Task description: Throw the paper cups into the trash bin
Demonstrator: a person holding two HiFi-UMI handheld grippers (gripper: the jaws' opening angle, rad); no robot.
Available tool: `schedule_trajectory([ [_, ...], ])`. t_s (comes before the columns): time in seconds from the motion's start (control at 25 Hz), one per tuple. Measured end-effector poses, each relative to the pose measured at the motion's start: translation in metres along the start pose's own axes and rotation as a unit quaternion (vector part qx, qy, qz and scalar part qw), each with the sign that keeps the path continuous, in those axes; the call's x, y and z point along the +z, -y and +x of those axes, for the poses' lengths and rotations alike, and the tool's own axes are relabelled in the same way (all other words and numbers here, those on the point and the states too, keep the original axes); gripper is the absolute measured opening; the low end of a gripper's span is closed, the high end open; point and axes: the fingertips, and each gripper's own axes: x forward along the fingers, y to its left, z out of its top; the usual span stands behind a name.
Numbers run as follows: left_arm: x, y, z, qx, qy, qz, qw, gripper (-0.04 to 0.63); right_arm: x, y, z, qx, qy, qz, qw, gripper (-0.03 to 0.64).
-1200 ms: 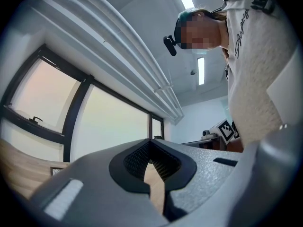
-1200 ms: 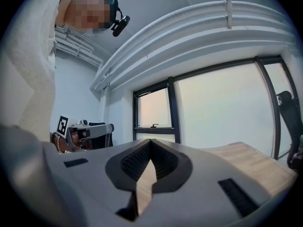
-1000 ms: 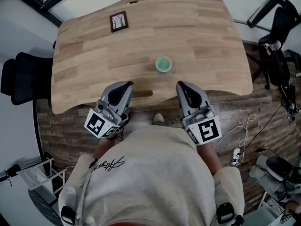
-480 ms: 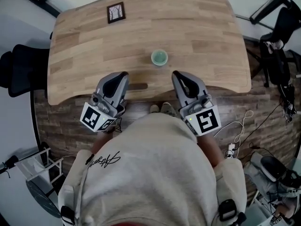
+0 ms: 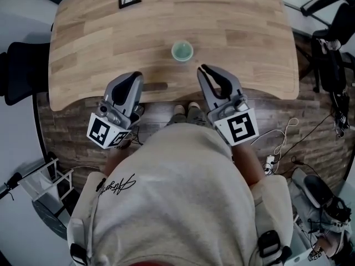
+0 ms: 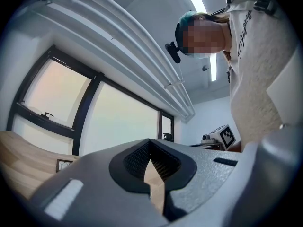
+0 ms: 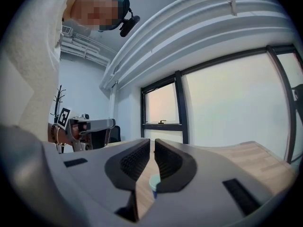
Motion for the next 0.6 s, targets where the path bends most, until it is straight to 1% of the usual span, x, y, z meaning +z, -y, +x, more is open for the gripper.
schedule_trajectory([
  [0.12, -0.005, 0.001, 0.002, 0.003, -0.004, -0.004, 1.0, 0.003, -0.01, 0.001, 0.003, 0.016, -0.001, 0.012, 1.0, 0.025],
  [0.24, -0.009, -0.002, 0.002, 0.009, -0.007, -0.006, 0.9999, 0.003, -0.021, 0.002, 0.008, 0.03, -0.005, 0.022, 0.999, 0.077],
  [0.48, -0.015, -0.005, 0.0, 0.017, -0.014, -0.007, 0.9997, 0.003, -0.039, 0.007, 0.017, 0.028, -0.023, 0.009, 0.999, 0.148],
  [0.6, -0.021, -0.006, -0.003, 0.022, -0.021, -0.011, 0.9995, 0.003, -0.048, 0.008, 0.02, 0.029, -0.033, 0.005, 0.999, 0.17],
])
